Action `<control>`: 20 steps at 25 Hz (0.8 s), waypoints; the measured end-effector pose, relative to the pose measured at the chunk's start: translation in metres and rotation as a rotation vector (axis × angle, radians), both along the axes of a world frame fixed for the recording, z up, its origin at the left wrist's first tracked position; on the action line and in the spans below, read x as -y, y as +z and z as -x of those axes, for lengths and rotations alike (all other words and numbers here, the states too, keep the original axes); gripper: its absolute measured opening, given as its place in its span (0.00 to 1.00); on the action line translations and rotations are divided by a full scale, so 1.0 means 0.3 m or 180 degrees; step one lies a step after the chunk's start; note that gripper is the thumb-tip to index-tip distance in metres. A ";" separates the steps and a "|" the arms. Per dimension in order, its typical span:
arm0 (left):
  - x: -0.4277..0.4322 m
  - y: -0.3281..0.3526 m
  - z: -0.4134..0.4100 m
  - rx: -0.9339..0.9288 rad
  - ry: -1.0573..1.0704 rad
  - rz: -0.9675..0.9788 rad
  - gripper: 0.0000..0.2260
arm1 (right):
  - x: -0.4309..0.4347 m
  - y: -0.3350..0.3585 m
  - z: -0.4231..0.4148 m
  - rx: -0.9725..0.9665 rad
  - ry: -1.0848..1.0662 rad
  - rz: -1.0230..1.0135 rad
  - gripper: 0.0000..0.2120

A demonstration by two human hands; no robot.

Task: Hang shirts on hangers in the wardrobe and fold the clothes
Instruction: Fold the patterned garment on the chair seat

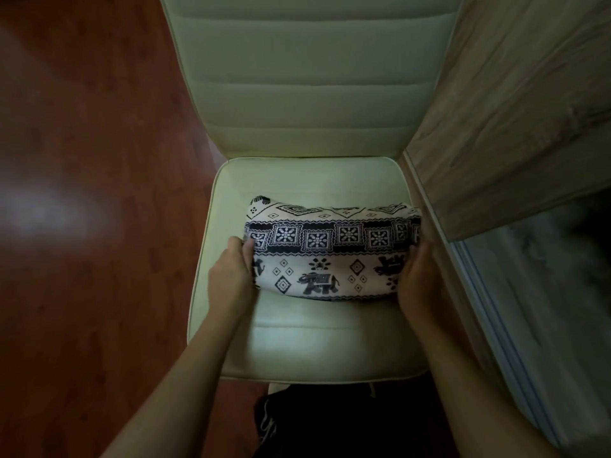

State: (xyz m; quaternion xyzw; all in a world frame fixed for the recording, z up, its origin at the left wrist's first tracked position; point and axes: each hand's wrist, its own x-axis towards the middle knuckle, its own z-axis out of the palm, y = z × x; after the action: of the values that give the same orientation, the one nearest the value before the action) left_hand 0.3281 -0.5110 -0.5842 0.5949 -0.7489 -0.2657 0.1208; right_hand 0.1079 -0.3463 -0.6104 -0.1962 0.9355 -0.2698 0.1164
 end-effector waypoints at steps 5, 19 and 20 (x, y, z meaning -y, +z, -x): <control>-0.003 0.044 0.038 -0.0271 0.0287 -0.0101 0.27 | 0.063 0.093 -0.087 -0.0292 -0.0071 -0.0113 0.30; 0.039 0.027 0.101 -0.0295 0.0086 -0.0469 0.22 | 0.132 0.107 -0.057 0.0584 0.0597 -0.0109 0.38; 0.032 0.060 0.102 -0.0383 0.0063 -0.0417 0.21 | 0.127 0.148 -0.061 0.0375 0.0562 -0.0027 0.36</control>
State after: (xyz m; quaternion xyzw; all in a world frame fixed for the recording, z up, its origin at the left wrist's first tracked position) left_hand 0.2974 -0.5207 -0.5662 0.5919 -0.7154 -0.3482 0.1290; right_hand 0.1260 -0.3844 -0.5661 -0.2612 0.9072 -0.2657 0.1953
